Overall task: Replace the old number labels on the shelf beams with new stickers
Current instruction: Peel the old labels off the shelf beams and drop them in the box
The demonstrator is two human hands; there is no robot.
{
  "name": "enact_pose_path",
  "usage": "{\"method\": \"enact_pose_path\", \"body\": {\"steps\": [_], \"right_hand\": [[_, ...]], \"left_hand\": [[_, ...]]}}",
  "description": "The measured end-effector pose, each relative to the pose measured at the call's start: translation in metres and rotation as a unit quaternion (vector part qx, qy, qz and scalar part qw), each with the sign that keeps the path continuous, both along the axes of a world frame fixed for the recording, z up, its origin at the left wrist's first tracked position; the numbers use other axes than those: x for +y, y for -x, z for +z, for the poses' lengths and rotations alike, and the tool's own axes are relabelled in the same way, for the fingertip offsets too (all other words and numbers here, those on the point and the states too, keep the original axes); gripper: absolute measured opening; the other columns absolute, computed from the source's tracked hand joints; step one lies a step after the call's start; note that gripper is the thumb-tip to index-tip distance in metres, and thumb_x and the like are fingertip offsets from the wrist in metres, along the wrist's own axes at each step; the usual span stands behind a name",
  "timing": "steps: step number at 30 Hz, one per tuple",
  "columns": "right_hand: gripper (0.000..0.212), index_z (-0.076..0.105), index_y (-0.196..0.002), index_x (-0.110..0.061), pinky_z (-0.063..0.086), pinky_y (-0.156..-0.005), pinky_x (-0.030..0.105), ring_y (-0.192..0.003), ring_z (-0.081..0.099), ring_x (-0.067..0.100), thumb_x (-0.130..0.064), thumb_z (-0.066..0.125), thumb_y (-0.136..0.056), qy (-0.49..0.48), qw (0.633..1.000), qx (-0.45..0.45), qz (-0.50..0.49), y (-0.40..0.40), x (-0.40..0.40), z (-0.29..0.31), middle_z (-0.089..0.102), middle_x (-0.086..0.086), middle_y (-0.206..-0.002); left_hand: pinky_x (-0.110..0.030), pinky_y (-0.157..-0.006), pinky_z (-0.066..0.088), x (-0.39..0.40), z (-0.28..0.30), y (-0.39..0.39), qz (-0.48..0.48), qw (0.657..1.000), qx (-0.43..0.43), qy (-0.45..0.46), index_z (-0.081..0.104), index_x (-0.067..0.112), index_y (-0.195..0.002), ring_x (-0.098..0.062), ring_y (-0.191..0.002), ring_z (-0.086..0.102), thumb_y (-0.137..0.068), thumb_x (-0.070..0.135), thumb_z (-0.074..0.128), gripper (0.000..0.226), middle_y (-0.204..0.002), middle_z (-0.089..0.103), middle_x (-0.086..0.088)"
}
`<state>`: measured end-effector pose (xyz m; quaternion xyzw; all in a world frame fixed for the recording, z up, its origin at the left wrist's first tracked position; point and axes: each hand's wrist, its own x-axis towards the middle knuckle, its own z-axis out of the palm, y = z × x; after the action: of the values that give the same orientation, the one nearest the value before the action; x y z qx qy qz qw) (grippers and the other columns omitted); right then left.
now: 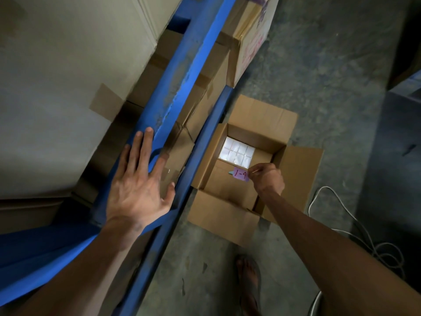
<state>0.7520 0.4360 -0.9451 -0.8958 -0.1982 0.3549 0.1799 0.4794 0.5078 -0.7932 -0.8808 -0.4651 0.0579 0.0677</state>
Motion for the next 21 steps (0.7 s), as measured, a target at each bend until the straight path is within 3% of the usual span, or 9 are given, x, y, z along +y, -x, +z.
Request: {"method": "enact_pose_path", "body": {"steps": [7, 12, 18, 21], "right_hand": [[0.01, 0.076, -0.09, -0.025, 0.056, -0.085, 0.037, -0.097, 0.067, 0.023, -0.028, 0.071, -0.082, -0.007, 1.0, -0.002, 0.011, -0.0017, -0.002, -0.0035, 0.072, 0.002, -0.105], [0.016, 0.077, -0.089, -0.025, 0.055, -0.088, 0.035, -0.101, 0.067, 0.023, -0.021, 0.064, -0.082, -0.011, 1.0, 0.009, 0.007, -0.0042, -0.001, -0.0008, 0.073, 0.001, -0.106], [0.008, 0.077, -0.085, -0.021, 0.051, -0.077, 0.027, -0.093, 0.064, 0.02, -0.022, 0.072, -0.08, -0.016, 1.0, 0.009, 0.006, -0.0102, -0.0032, -0.0043, 0.073, 0.005, -0.099], [0.016, 0.079, -0.088, -0.019, 0.047, -0.071, 0.025, -0.091, 0.068, 0.024, -0.021, 0.063, -0.084, -0.02, 0.999, 0.008, 0.036, -0.0084, -0.0008, -0.0045, 0.074, 0.008, -0.096]], "left_hand": [[-0.055, -0.122, 0.017, -0.0009, 0.0015, -0.0003, 0.001, 1.0, -0.001, 0.001, 0.054, 0.008, -0.133, -0.038, -0.154, 0.006, -0.077, 0.045, 0.062, 0.067, -0.166, -0.002, -0.022], [-0.055, -0.122, 0.017, -0.0013, 0.0026, -0.0013, 0.003, 1.0, -0.004, 0.002, 0.054, 0.008, -0.132, -0.038, -0.153, 0.007, -0.077, 0.045, 0.065, 0.067, -0.166, -0.001, -0.022], [-0.056, -0.121, 0.02, -0.002, 0.0052, -0.0031, 0.008, 1.0, 0.006, 0.006, 0.054, 0.008, -0.131, -0.038, -0.153, 0.008, -0.078, 0.046, 0.062, 0.065, -0.166, -0.001, -0.022], [-0.056, -0.121, 0.02, -0.0032, 0.006, -0.0032, 0.006, 1.0, 0.005, 0.004, 0.054, 0.008, -0.132, -0.038, -0.153, 0.009, -0.079, 0.045, 0.062, 0.065, -0.166, 0.001, -0.023]]}}
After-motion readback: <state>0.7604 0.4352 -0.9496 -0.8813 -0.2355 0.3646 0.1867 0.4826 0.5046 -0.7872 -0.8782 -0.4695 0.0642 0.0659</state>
